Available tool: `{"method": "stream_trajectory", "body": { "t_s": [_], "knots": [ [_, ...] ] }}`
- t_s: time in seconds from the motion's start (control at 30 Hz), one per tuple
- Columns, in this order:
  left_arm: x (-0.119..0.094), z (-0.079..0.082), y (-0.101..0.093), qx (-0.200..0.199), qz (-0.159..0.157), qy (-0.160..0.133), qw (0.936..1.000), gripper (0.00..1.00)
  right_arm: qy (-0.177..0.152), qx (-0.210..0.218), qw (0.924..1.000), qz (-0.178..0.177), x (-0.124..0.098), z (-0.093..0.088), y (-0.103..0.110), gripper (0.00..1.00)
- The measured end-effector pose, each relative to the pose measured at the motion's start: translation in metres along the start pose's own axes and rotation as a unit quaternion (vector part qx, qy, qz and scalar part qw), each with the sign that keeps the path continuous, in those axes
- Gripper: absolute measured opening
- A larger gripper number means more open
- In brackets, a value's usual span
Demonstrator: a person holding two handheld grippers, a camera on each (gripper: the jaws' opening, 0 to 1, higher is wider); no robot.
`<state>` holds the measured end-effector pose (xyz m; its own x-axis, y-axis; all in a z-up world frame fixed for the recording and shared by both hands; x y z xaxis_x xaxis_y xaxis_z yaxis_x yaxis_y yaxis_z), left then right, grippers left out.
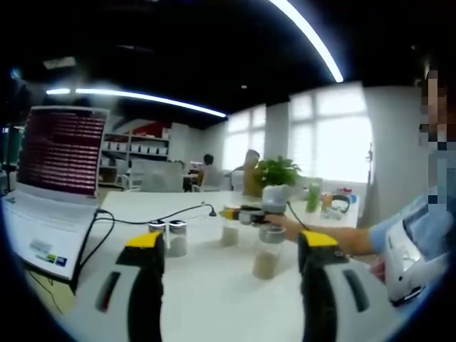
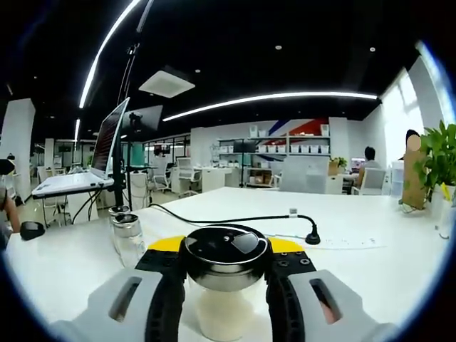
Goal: Rotate the seasoning bottle until the label or dispensing opening points toward the visible target arrow and the bottle remains upright within the marked orientation range
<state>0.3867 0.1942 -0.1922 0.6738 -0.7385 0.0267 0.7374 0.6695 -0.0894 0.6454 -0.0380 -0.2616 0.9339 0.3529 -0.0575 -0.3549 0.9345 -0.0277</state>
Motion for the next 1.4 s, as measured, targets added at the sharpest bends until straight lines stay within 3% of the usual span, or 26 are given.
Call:
{"method": "stream_trajectory", "body": {
  "t_s": [0.53, 0.67, 1.1, 1.4],
  "knots": [
    [0.002, 0.005, -0.006, 0.008, -0.011, -0.009, 0.9999, 0.82, -0.003, 0.016, 0.9999, 0.002, -0.005, 0.002, -0.012, 0.42],
    [0.003, 0.003, -0.006, 0.008, -0.01, -0.005, 0.9999, 0.82, -0.008, -0.004, 1.0, 0.0, -0.01, 0.006, -0.014, 0.41],
    [0.001, 0.0, -0.007, 0.006, -0.005, -0.002, 1.0, 0.81, -0.033, -0.021, 0.9992, 0.011, -0.049, 0.033, -0.019, 0.41],
    [0.0, 0.0, -0.008, 0.007, -0.007, -0.004, 0.9999, 0.82, -0.043, -0.003, 0.9986, 0.03, -0.082, 0.047, -0.015, 0.41]
  ]
}}
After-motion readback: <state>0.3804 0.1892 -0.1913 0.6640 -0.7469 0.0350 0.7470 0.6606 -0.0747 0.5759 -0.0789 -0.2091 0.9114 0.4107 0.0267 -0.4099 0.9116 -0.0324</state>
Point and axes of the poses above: the point that each gripper's makers call its tool centre point, and the gripper's own axes: x roughly forward along the fingers, y roughly to its left, z roughly out of its top, the point moved 2 cm from there along -x, roughly backward along the fingers, and after that the axes turned 6 degrees about -z, right-handed, at the moved point
